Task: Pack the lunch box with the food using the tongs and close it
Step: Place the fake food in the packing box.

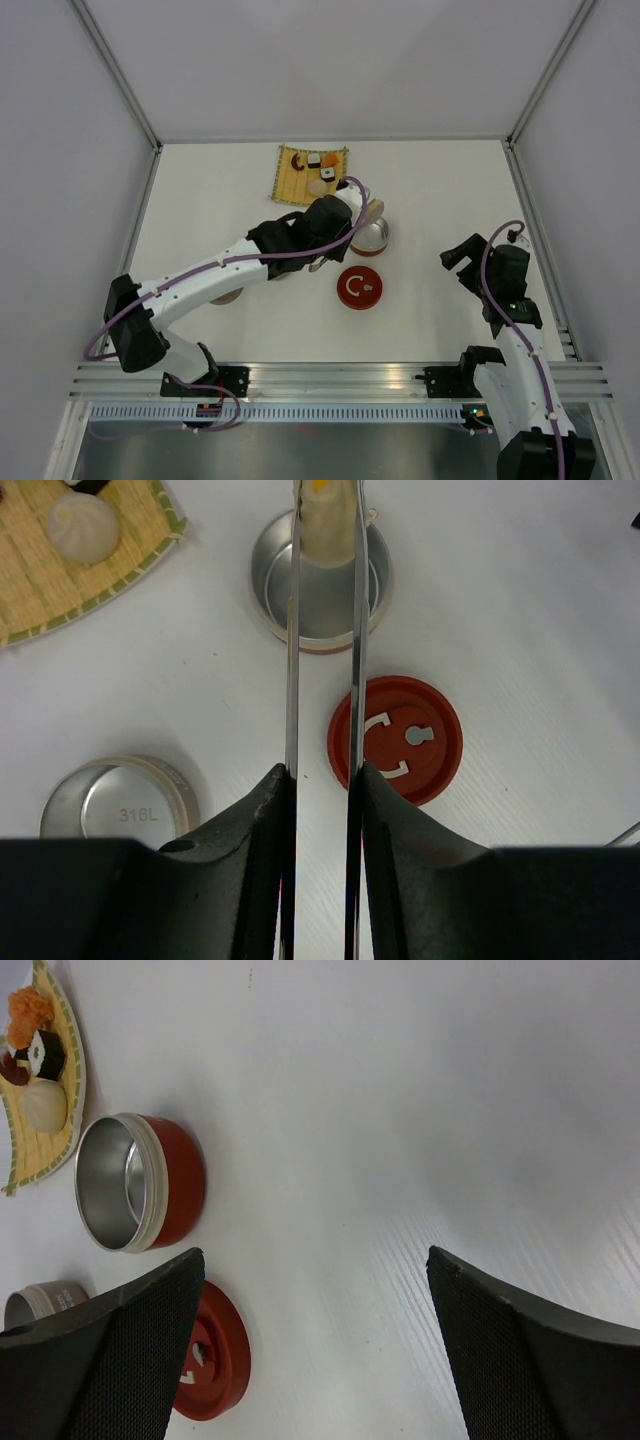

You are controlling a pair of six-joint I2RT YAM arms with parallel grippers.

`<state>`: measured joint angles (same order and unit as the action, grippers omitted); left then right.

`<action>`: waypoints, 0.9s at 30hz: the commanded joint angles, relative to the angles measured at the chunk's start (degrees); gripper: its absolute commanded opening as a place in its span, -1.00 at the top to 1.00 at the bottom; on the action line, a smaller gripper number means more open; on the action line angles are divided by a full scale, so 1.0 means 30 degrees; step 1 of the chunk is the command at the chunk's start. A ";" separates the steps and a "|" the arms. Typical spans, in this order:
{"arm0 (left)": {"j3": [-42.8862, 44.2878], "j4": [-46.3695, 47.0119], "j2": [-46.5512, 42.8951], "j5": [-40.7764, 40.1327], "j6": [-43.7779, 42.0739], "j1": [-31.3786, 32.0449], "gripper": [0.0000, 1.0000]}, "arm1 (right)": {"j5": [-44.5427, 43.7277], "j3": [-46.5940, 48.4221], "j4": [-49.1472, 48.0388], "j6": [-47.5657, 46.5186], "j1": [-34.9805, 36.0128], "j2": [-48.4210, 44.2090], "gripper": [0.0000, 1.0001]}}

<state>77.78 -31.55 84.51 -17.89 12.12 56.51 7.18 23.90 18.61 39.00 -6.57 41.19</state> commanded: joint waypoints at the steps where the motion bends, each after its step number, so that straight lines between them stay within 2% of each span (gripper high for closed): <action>1: -0.0785 0.0875 0.0657 0.0278 0.0941 0.0469 0.35 | -0.0724 0.0265 0.1735 -0.0256 -0.0067 -0.1481 -0.96; 5: -0.0966 0.1989 0.1943 0.0778 0.0765 0.0470 0.35 | -0.0314 0.0470 0.2407 -0.0549 -0.0067 -0.2157 -0.96; 12: -0.0146 0.2197 0.4494 -0.0187 0.0471 0.0440 0.35 | -0.0020 0.0881 0.3170 -0.1135 -0.0067 -0.2186 -0.96; 16: -0.0174 0.2314 0.4642 -0.0833 0.0501 0.0324 0.35 | -0.0283 0.0852 0.3463 -0.1341 -0.0067 -0.2654 -0.96; 21: 0.0030 0.2372 0.4847 -0.0278 0.0501 0.0294 0.34 | -0.0197 0.0501 0.2969 -0.1283 -0.0067 -0.2539 -0.96; 27: 0.0353 0.2314 0.5287 -0.0335 0.0384 0.0236 0.22 | 0.0331 0.0266 0.2322 -0.1194 -0.0067 -0.1895 -0.96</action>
<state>75.90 -26.87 99.35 -17.98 12.80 57.49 7.35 24.29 27.44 35.73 -6.61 34.83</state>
